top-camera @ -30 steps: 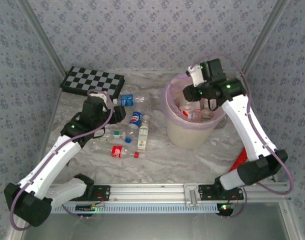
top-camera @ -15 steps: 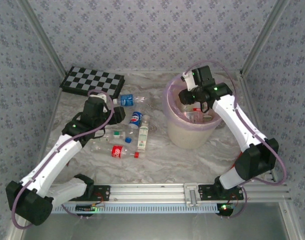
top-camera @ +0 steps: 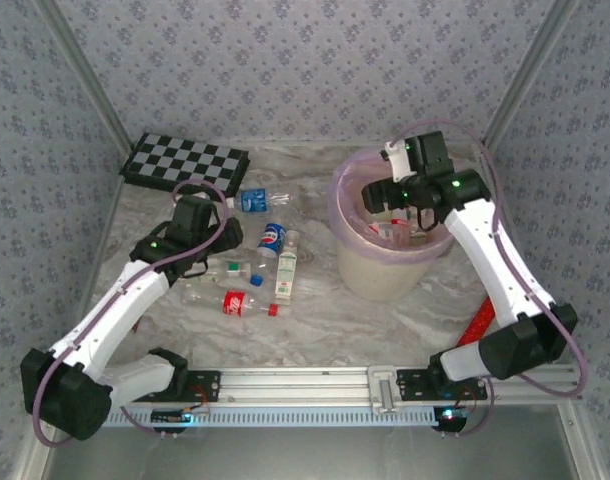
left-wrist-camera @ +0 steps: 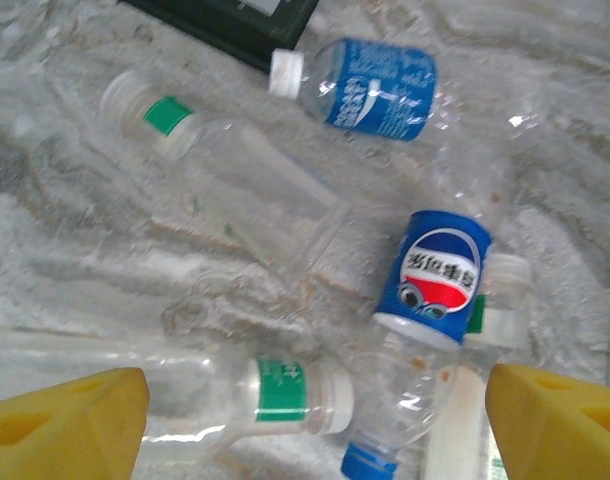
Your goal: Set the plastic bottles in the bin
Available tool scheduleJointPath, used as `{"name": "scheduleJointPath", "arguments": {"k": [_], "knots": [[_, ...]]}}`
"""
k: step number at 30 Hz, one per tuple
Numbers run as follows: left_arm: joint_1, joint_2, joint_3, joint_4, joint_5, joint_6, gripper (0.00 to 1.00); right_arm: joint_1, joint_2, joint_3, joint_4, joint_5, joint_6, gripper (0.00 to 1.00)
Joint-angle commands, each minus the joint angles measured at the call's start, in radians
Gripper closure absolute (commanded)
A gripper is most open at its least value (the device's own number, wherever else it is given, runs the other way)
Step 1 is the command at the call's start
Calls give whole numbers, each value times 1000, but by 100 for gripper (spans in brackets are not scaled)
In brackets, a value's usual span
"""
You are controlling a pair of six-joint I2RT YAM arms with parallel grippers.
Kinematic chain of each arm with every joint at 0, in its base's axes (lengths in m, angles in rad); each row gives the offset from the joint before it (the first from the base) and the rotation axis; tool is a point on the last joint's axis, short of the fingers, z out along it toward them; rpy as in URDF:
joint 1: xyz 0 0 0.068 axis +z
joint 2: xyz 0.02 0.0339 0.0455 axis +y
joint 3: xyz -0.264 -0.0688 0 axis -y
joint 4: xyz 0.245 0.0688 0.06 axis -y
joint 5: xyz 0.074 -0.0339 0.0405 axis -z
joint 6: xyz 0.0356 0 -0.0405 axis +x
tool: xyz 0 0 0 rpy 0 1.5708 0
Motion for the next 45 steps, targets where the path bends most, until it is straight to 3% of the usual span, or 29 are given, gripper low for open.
{"name": "scheduleJointPath", "arguments": {"k": [1, 7, 13, 17, 22, 29, 45], "knots": [[3, -1, 46, -121, -44, -55, 13, -19, -72, 33, -27, -14, 14, 6], [-102, 8, 98, -228, -23, -54, 16, -45, -164, -24, 66, -13, 75, 3], [-288, 202, 141, -78, 154, -37, 21, -82, -217, -62, 117, -39, 132, 3], [-365, 365, 197, -42, 162, -28, 18, -98, -244, -57, 87, -42, 135, 1], [-435, 509, 258, -118, 102, -22, 10, -109, -280, -74, 75, -39, 140, 0], [-475, 586, 253, -130, 55, -48, 12, -116, -276, -70, 74, -50, 146, 0], [-482, 580, 250, -113, 41, -52, 35, -117, -309, -74, 93, -97, 169, 0]]}}
